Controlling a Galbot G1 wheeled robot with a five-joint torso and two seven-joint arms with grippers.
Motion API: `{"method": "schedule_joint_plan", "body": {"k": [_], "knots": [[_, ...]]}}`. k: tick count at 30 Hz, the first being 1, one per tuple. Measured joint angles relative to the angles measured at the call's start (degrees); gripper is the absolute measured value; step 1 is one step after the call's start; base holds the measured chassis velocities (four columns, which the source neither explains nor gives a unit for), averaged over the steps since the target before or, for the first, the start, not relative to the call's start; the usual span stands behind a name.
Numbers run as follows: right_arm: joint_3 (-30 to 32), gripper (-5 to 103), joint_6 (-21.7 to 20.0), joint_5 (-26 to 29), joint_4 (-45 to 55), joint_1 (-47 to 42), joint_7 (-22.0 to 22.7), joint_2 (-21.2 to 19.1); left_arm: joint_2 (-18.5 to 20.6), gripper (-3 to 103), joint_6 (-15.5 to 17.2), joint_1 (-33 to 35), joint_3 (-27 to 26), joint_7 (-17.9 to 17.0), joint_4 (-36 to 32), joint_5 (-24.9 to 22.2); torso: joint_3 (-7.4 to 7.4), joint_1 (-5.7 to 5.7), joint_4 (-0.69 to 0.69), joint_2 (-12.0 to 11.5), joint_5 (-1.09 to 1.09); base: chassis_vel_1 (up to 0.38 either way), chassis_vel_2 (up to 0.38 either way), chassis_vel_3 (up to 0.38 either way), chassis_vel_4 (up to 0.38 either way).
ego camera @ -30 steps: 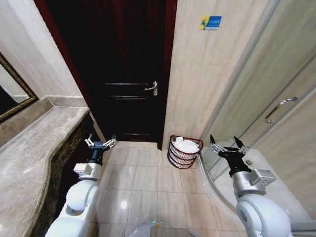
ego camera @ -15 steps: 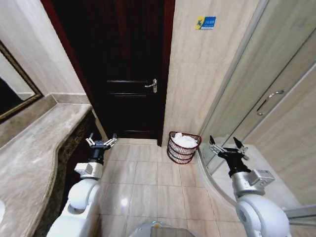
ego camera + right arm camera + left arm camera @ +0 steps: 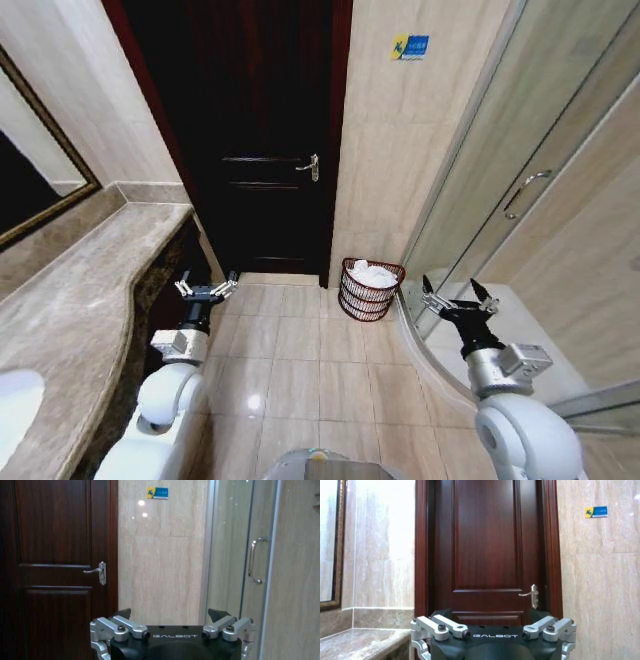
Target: Discard the used towel into the hamper.
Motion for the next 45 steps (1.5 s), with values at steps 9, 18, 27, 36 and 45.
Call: {"method": "schedule_joint_plan", "body": {"k": [9,18,27,36,45], "knots": [[0.0,100,0.5,-0.2,0.0,-0.6,0.0,0.3,-0.1,100,-0.1,0.2,0.3,0.1,-0.1,0.2,0.00,0.00,-0.01,0.0,-0.01,0.108,-0.105,-0.110,0.106],[-0.2,100,0.7,-0.3,0.0,-0.5,-0.2,0.4,-0.2,100,0.4,0.1,0.4,0.8,-0.4,0.2,0.00,0.00,0.00,0.0,-0.01,0.132,-0.113,-0.112,0.133],[-0.7,100,2.2,-0.3,-0.7,0.1,0.1,0.2,-0.2,100,-1.6,0.0,1.0,-0.6,0.1,0.2,-0.01,-0.01,0.00,0.0,0.00,0.074,-0.063,-0.058,0.071],[0.1,100,2.2,-0.8,-1.2,0.0,0.5,0.8,0.1,100,1.2,0.2,1.4,-1.3,-1.2,-0.7,0.00,0.03,0.00,0.0,0.00,0.000,0.000,0.000,0.000],[0.3,100,2.5,-2.4,-1.6,-0.1,0.7,0.7,0.6,100,3.6,0.6,0.6,2.9,-2.4,1.3,0.00,0.01,0.00,0.0,0.00,0.000,0.000,0.000,0.000]]}}
